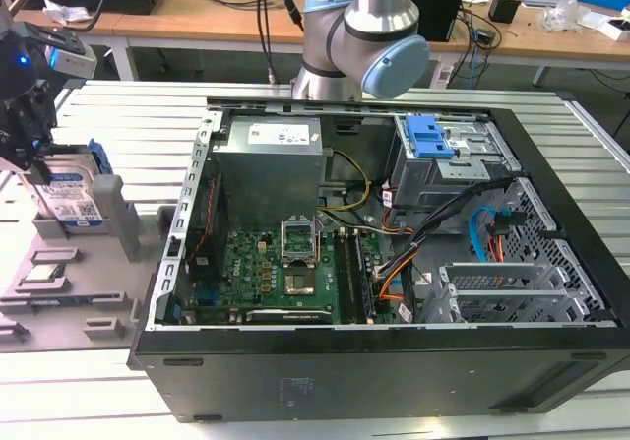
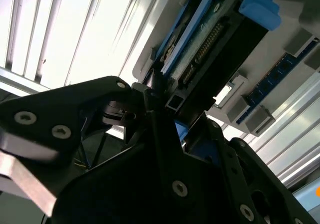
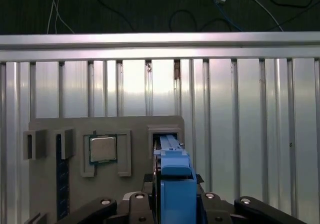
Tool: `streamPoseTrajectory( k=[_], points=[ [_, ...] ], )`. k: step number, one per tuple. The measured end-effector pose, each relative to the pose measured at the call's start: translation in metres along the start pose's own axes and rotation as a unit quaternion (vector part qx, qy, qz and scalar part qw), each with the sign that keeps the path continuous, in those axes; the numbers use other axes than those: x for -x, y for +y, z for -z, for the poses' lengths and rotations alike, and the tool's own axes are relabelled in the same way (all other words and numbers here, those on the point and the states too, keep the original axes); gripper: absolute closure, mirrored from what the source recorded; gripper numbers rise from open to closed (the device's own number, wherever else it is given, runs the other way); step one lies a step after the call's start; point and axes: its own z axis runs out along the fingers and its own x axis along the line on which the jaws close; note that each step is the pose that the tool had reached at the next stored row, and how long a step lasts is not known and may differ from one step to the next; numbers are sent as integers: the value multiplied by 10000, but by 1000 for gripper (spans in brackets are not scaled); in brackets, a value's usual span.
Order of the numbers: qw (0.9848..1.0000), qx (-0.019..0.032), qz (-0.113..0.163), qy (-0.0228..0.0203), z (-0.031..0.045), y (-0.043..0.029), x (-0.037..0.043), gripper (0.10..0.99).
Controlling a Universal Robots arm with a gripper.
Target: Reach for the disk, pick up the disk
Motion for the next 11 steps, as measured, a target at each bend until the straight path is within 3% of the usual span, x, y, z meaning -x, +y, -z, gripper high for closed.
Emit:
streamPoseTrajectory(
  k=[11],
  points=[
    [10000, 0, 7, 0, -6, 0, 0, 718]
  ],
)
